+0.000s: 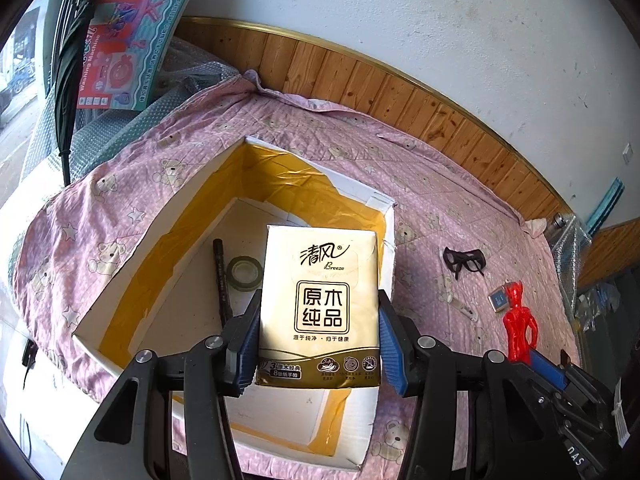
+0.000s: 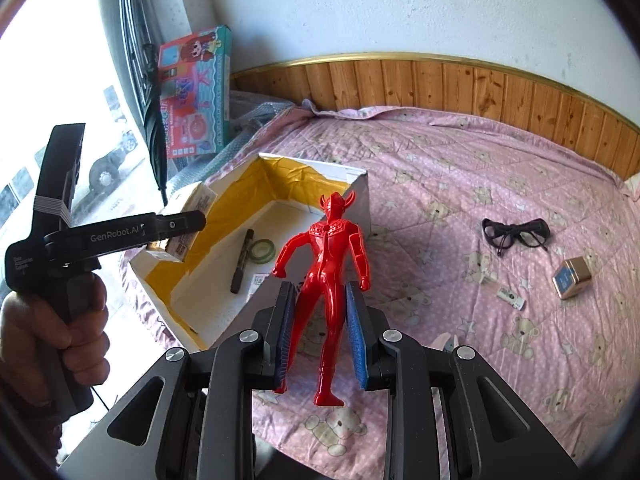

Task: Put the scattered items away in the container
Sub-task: 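Carry the tissue pack and red figure over the cardboard box with both tools, then open the right tool to drop the figure while the left tool drops the tissue pack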

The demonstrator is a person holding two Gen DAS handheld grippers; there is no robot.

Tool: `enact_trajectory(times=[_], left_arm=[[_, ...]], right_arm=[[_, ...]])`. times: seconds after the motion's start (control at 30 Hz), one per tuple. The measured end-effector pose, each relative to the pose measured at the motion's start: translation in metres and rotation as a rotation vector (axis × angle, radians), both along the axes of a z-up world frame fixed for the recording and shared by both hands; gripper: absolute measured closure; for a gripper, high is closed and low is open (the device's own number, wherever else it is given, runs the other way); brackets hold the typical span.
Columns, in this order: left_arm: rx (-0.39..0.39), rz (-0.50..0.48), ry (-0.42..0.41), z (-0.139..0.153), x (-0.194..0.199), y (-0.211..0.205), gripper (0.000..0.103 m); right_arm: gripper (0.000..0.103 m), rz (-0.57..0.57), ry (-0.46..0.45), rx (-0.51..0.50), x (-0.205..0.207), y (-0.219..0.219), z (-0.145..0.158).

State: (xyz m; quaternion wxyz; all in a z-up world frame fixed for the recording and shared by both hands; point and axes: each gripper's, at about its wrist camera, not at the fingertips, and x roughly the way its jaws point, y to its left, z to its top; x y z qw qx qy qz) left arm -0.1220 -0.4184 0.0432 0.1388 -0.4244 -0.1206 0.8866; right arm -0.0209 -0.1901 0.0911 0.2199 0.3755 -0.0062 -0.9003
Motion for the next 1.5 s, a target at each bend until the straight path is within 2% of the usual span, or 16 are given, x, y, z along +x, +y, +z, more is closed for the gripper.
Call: enact_trajectory(times=[0.23,0.5,0.87,1.17,1.37,1.5], left_arm=[[0.008,0.050,-0.027,-0.010,-0.008,-0.026,0.051],[-0.032,0.093,-0.045,-0.021,-0.019,-0.048,0.051],[-0.100,0.016,-0.078,-0.036,-0.028,-0.043,0.051],[-0.079,-0.011,-0.149,-0.054,-0.036,-0.040,0.051],[-0.093,-0.003,-0.159,-0.057,-0.039,-0.039,0.050],[-0.095,0.027,-0.159,-0.060,-0.041,-0.043,0.048]], right_arm=[[0.077,0.064,0.014,0.014,-0.020,-0.032,0.007],[0.077,0.156,0.005,0.037,-0.050,-0.073,0.005],[0.077,0.265,-0.076,0.159,-0.119,-0.127,-0.015],[0.077,0.348,-0.143,0.236,-0.169,-0.166,-0.028],[0.075,0.377,-0.176,0.265,-0.191,-0.187,-0.043],[0.067,0.313,-0.181,0.222,-0.199,-0.177,-0.047]])
